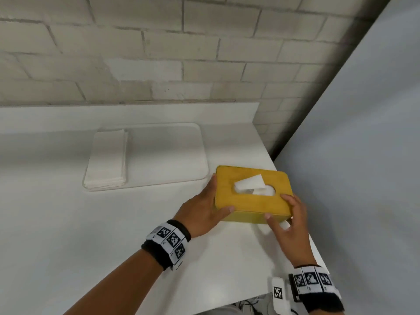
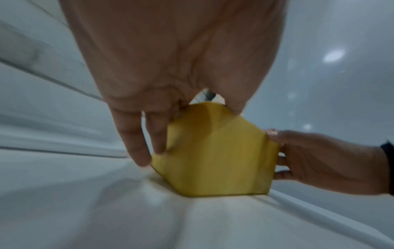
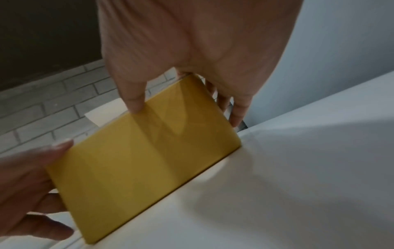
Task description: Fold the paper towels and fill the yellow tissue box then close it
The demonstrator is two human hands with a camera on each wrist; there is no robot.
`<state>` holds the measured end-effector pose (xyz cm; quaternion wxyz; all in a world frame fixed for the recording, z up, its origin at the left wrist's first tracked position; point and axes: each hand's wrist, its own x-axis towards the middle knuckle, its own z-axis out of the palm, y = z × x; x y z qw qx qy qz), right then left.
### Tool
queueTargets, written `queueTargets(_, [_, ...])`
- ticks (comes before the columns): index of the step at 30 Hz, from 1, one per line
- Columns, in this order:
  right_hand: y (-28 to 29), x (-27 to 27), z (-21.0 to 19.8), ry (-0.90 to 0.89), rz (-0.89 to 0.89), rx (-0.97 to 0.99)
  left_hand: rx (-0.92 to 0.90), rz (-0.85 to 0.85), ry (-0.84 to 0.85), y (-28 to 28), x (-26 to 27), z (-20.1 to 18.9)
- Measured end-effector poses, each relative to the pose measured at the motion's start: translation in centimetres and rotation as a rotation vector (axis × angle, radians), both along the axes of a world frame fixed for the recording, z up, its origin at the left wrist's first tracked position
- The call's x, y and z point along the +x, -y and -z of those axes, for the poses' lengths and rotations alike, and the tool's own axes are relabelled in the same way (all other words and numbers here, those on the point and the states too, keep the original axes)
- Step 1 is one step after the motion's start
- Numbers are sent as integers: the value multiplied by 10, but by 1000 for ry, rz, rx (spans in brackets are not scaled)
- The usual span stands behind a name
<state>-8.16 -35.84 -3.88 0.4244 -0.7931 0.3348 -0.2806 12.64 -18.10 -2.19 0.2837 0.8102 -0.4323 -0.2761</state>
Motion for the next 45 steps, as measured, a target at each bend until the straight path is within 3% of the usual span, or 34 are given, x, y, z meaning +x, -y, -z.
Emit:
queueTargets(4, [16, 24, -5, 7, 40, 43, 4, -38, 208, 38, -1, -5])
queueTargets(7, [30, 54, -10, -126, 33, 122, 49, -112, 287, 59, 10, -8])
queueTargets(20, [118, 181, -39, -503, -111, 78, 254, -337, 365, 128, 100, -36])
queueTargets(41, [140, 217, -36, -452, -123, 214, 270, -367, 308, 148, 131, -26])
queueTargets(45, [132, 210, -42, -379, -144, 225, 169, -330, 240, 140, 130, -28])
